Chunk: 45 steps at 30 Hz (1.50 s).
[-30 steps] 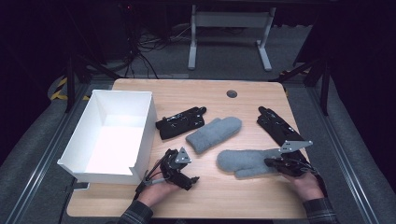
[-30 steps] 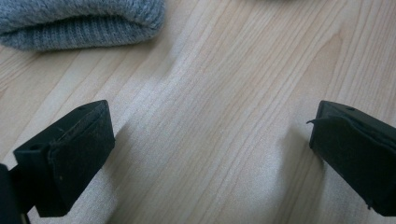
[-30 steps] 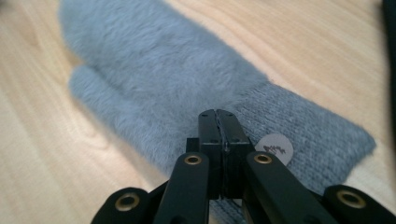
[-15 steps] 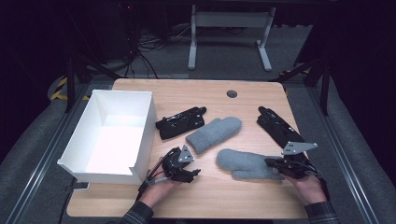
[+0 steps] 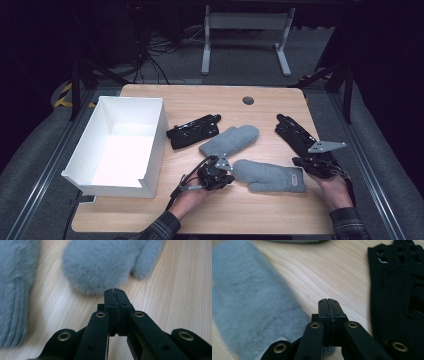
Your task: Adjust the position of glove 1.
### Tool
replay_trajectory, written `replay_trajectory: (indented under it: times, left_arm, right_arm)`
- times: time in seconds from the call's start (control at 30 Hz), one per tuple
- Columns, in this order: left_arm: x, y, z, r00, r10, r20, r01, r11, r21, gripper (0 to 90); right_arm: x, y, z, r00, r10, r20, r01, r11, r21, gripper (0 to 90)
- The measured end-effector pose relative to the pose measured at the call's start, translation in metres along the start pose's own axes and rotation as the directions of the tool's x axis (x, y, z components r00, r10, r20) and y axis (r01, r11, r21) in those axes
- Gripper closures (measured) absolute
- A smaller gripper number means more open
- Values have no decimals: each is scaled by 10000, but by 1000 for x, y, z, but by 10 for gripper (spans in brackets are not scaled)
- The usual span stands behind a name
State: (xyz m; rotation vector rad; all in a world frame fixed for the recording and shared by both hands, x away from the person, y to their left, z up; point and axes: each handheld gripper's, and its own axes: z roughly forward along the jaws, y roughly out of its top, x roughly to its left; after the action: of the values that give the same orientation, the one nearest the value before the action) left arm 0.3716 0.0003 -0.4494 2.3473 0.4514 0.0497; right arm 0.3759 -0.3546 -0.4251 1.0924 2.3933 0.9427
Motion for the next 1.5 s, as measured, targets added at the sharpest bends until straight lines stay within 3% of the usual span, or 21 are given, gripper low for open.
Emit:
replay_trajectory:
  times: [0.2,0.43,0.67,0.9,1.0,1.2,1.5]
  left_arm:
    - [4,10,13,9999,-4,122,5,10000,-94,895]
    - [14,13,18,9991,-425,74,426,9990,-112,895]
    - [22,18,19,9984,-562,-23,561,9983,-176,894]
    - [24,23,28,9985,-543,-32,542,9984,-140,895]
    - [24,29,30,9992,-362,-140,362,9993,-10,894]
    - [26,38,35,9987,-503,-111,502,9987,-91,894]
    - [31,49,37,9994,-310,-132,308,9995,-110,894]
  right_arm:
    - [-4,-10,5,9999,71,-124,-64,9985,549,900]
    - [13,-10,7,9964,-328,-784,388,9964,755,900]
    - [38,-4,18,9817,-934,-1657,1099,9896,930,900]
    - [53,2,24,9662,-1143,-2309,1352,9878,768,900]
    - [59,5,26,9601,-1252,-2499,1469,9867,700,900]
    - [66,9,29,9514,-1381,-2753,1589,9858,546,900]
    - [79,16,35,9357,-1500,-3193,1718,9843,413,900]
